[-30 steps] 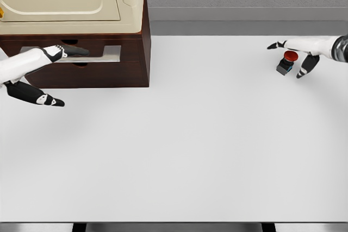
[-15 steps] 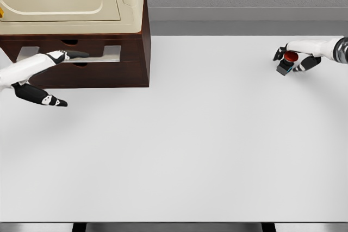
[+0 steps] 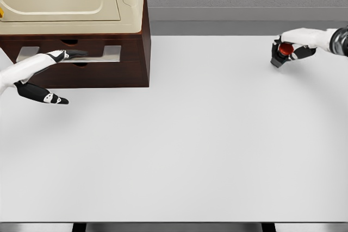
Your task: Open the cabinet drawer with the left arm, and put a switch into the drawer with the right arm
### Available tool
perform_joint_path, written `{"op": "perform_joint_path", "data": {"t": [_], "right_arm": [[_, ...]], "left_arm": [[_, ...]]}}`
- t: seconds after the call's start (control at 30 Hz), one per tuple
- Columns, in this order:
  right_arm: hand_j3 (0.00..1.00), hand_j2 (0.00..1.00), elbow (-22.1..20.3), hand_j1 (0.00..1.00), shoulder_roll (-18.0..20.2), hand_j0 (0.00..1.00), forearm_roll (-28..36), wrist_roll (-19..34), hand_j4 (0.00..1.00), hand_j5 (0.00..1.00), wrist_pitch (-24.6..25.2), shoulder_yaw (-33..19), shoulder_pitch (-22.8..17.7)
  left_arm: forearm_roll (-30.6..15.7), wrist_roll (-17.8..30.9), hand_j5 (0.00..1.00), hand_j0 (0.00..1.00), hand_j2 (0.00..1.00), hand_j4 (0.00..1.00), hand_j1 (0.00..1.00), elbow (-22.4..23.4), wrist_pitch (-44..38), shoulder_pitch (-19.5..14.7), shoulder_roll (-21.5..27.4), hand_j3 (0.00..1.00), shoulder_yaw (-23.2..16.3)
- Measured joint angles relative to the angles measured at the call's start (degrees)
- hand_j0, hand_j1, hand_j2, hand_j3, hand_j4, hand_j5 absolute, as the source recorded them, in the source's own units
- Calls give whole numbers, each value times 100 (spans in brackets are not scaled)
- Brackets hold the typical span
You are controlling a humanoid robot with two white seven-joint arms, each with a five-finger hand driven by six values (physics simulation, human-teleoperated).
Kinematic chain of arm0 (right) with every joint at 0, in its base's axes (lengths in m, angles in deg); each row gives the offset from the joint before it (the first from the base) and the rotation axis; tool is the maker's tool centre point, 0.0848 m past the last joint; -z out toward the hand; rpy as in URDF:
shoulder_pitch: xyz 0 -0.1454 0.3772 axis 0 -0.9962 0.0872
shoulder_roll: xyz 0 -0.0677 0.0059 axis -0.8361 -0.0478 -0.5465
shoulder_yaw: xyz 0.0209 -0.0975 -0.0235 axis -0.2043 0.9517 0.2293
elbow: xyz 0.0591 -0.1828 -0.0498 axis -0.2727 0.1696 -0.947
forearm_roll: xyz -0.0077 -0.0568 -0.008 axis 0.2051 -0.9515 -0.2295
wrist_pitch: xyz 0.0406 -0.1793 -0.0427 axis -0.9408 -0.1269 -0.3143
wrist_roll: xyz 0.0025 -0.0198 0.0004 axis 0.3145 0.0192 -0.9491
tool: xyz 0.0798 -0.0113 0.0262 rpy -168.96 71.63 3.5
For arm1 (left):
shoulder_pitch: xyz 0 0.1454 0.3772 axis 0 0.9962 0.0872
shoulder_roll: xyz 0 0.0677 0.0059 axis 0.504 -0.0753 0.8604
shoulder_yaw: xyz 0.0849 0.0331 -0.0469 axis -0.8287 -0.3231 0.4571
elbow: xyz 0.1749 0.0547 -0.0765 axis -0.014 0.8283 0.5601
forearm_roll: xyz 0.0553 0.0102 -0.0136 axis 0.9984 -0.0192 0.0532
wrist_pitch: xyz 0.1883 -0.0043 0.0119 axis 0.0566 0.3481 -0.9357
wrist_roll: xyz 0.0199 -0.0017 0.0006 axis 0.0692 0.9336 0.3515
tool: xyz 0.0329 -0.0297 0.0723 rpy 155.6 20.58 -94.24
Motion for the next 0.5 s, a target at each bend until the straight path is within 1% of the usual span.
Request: {"op": "perform_joint_path", "data": {"t": [0.07, 0.17, 0.27, 0.4, 0.5], "right_arm": [[44, 44, -646, 44, 87, 44, 32, -22, 44, 44, -2, -51, -62], [44, 44, -1691, 44, 349, 44, 136, -50, 44, 44, 2, -94, -246], [44, 44, -2598, 44, 586, 44, 238, -65, 44, 44, 1, -107, -369], [45, 45, -3512, 45, 789, 45, 356, -71, 45, 45, 1, -107, -519], [45, 45, -4017, 45, 845, 45, 384, -72, 45, 45, 0, -98, -571]], "left_arm": [[-6, 2, 100, 100, 100, 100, 100, 37, 0, 0, -8, 100, -1], [-10, 18, 100, 100, 100, 100, 100, 78, 0, 0, -29, 100, -3], [-41, 37, 100, 100, 100, 100, 100, 110, 1, 0, -44, 100, -3], [-142, 64, 100, 100, 100, 100, 100, 135, -10, 17, -70, 100, 10], [-231, 118, 100, 100, 100, 100, 100, 126, -18, 35, -59, 100, 18]]}}
